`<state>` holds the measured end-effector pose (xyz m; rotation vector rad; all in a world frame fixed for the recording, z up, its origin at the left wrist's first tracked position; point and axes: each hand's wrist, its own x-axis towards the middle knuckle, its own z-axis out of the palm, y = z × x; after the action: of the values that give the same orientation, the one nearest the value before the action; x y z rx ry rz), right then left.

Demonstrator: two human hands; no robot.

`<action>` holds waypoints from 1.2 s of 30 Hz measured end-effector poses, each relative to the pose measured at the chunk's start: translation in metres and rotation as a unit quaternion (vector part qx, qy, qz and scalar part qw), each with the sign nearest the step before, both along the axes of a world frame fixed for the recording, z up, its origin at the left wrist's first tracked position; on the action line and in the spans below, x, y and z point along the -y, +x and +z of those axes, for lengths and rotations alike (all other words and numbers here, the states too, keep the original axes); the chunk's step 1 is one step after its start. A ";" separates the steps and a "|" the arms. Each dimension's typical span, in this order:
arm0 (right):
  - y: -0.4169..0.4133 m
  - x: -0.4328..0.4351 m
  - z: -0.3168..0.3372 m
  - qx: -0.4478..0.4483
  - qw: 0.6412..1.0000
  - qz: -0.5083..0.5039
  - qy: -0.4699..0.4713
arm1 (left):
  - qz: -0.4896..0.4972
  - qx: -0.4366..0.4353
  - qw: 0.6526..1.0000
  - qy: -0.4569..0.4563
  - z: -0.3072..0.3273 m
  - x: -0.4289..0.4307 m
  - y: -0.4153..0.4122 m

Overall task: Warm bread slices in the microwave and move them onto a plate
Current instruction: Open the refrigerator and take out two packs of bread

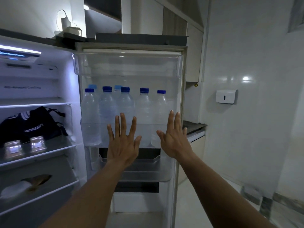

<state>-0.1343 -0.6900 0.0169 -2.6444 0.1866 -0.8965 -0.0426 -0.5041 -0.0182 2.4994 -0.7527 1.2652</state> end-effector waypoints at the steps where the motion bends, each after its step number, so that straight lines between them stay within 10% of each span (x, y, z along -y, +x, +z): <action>1: 0.003 0.003 0.000 -0.001 1.000 0.003 0.006 | 0.007 0.003 1.000 0.000 -0.001 0.004 0.002; 36: 0.066 0.078 0.001 -0.064 0.998 0.025 0.013 | 0.095 -0.004 0.995 -0.029 -0.008 0.057 0.036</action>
<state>-0.0680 -0.7676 0.0183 -2.6704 0.1612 -0.7058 -0.0063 -0.5614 -0.0257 2.5766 -0.4778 1.3167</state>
